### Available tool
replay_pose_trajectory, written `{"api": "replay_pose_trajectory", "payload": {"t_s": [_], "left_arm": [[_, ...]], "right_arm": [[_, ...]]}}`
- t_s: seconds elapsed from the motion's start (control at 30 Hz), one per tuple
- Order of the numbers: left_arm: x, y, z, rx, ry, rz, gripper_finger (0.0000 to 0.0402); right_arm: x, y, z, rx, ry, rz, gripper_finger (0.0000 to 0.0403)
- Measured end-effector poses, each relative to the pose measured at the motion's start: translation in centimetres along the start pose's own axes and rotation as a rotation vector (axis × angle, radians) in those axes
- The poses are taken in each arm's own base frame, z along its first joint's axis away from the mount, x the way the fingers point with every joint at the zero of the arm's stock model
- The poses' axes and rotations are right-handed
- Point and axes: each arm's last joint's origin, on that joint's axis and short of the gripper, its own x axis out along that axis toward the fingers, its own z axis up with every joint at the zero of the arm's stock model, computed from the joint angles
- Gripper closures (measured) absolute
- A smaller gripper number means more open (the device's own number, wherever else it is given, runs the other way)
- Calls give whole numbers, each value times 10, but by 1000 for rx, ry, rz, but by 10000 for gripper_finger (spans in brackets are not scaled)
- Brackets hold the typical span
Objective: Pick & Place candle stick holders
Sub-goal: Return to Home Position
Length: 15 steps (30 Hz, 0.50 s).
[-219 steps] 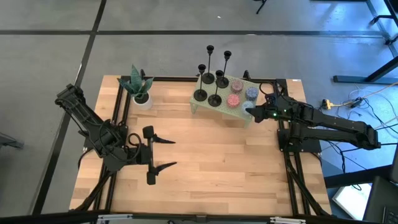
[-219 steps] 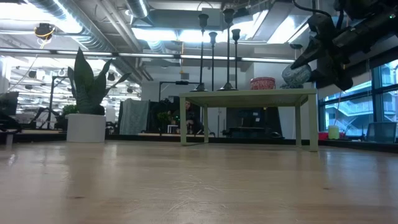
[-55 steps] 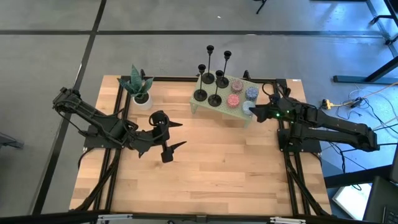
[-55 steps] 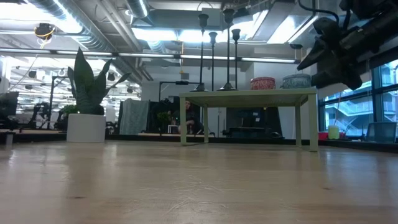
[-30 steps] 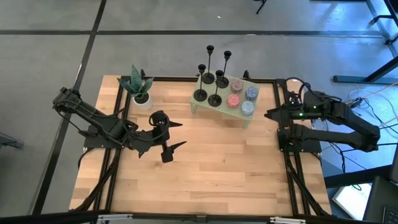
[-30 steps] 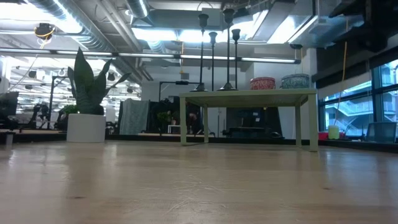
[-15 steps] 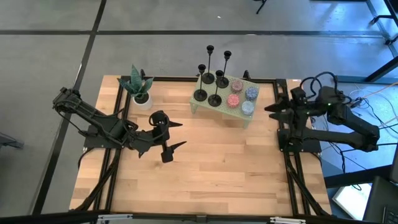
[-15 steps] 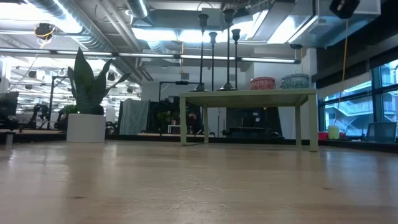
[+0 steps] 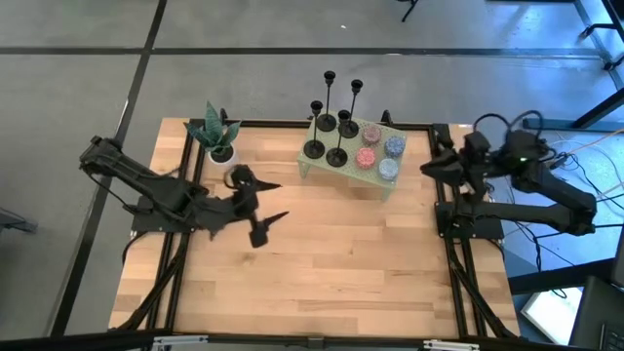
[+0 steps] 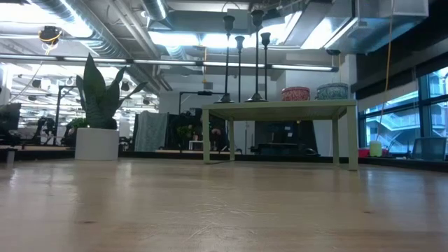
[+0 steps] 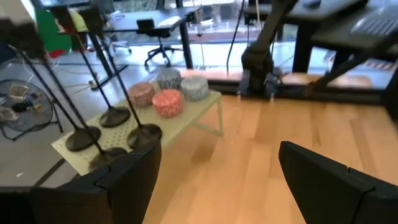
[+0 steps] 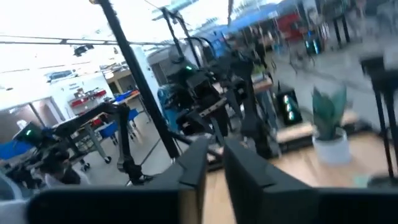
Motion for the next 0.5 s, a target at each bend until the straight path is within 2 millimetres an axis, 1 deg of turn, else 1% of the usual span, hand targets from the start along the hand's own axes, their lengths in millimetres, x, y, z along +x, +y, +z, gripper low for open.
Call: {"api": "replay_pose_trajectory", "payload": {"t_s": [0.1,0.2,0.27,0.33,0.4,0.43,0.5], "left_arm": [[-23,17,16,-60,-52,-1,78],[-52,43,26,-154,-119,12,78],[-72,63,28,-187,-144,-2,78],[-89,82,26,-192,-143,-50,78],[-99,95,18,-180,-131,-101,78],[-102,98,12,-162,-136,-129,78],[-102,98,-1,-101,-137,-247,78]], "right_arm": [[-6,7,9,-73,-13,2,391],[-6,5,7,-98,5,-46,393],[-4,1,4,-100,33,-106,392],[-2,-4,-1,-114,80,-174,394],[-1,-7,-4,-151,110,-234,398],[-1,-9,-6,-168,125,-247,399],[1,-10,-6,-203,142,-249,399]]}}
